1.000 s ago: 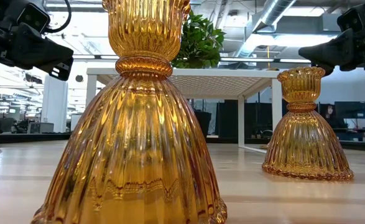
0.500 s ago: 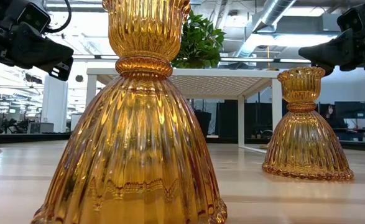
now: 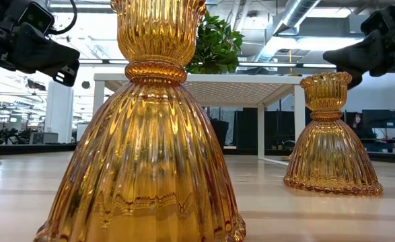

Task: Pick & Place candle stick holders
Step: Put the bottom left gold candle holder on the shelf

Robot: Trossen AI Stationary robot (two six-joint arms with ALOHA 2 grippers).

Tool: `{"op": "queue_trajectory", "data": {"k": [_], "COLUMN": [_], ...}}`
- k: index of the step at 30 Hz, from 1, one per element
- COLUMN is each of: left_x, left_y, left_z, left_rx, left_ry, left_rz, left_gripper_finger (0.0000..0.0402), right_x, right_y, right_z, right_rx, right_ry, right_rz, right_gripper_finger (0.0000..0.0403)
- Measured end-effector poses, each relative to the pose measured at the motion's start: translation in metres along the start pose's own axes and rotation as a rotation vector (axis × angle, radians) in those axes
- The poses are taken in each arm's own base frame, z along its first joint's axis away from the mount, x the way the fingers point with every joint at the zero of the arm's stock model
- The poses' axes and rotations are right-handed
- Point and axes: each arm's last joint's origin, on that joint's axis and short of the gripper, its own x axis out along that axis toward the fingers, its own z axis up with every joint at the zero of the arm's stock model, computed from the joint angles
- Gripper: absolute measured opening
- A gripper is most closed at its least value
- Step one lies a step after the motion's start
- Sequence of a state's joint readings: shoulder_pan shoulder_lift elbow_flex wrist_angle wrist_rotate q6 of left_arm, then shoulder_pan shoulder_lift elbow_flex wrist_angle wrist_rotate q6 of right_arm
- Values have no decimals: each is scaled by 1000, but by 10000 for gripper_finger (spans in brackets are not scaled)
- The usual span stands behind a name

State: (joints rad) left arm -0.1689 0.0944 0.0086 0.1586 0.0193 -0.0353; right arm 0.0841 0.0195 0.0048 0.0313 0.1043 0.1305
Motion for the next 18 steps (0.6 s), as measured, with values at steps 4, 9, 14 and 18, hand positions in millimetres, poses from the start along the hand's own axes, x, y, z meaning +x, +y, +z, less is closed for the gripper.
{"op": "queue_trajectory", "data": {"k": [4,9,14,18], "left_x": [0,0,0,0], "left_y": [0,0,0,0], "left_z": [1,1,1,2], "left_rx": [0,1,9,8], "left_ry": [-9,-8,-15,-17], "left_rz": [0,-1,0,-1], "left_gripper_finger": [12,12,12,12], "right_x": [0,0,0,0], "right_y": [0,0,0,0], "right_z": [0,0,1,1], "right_rx": [37,36,37,47], "right_ry": [-4,-3,-8,-8], "right_rz": [-1,0,-7,-7], "right_gripper_finger": [0,0,0,0]}}
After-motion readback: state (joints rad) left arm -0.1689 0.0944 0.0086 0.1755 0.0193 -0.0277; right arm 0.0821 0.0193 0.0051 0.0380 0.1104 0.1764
